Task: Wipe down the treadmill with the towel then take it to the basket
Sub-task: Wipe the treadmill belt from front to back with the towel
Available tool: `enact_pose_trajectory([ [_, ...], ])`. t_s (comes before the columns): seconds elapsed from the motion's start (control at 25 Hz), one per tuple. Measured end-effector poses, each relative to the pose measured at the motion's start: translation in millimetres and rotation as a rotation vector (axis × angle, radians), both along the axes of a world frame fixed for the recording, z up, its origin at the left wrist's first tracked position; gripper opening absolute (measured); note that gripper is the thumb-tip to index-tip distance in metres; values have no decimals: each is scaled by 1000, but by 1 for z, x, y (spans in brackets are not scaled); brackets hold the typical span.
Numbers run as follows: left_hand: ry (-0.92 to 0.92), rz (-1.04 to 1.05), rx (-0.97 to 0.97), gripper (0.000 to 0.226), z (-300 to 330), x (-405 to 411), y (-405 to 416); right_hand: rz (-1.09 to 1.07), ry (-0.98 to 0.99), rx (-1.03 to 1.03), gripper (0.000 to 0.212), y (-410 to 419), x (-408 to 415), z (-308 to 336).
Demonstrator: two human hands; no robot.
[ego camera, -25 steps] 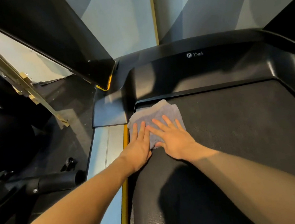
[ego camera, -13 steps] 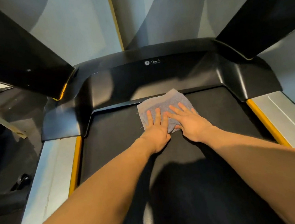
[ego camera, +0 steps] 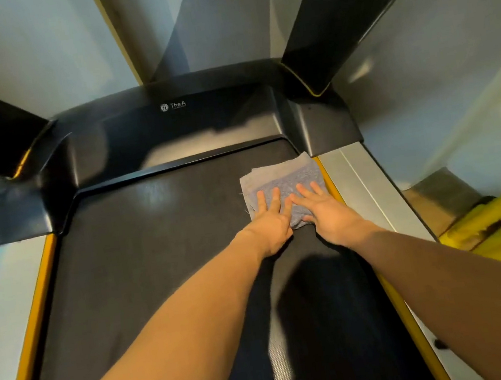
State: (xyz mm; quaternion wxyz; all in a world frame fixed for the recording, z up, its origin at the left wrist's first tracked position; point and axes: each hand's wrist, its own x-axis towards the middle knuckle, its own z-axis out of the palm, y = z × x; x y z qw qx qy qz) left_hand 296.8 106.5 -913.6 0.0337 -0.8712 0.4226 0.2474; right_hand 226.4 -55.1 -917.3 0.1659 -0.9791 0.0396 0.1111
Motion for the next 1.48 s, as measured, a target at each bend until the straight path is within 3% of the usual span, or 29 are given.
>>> enact_pose_trajectory([
  [0.4, 9, -52, 20, 69, 5, -119, 31, -38, 296, -238, 67, 43, -114, 12],
  [0.52, -117, -152, 7, 68, 3, -145, 44, -114, 219, -140, 66, 57, -150, 14],
  [0.64, -38, -89, -3, 69, -5, -169, 53, -140, 208, -77, 66, 67, -179, 11],
  [1.12, -233, -100, -90, 74, -36, -207, 51, -57, -57, 24, 63, 52, -220, -7],
  [1.48, -183, -49, -114, 76, -29, -278, 66, -56, -25, -29, 64, 64, -279, -8],
])
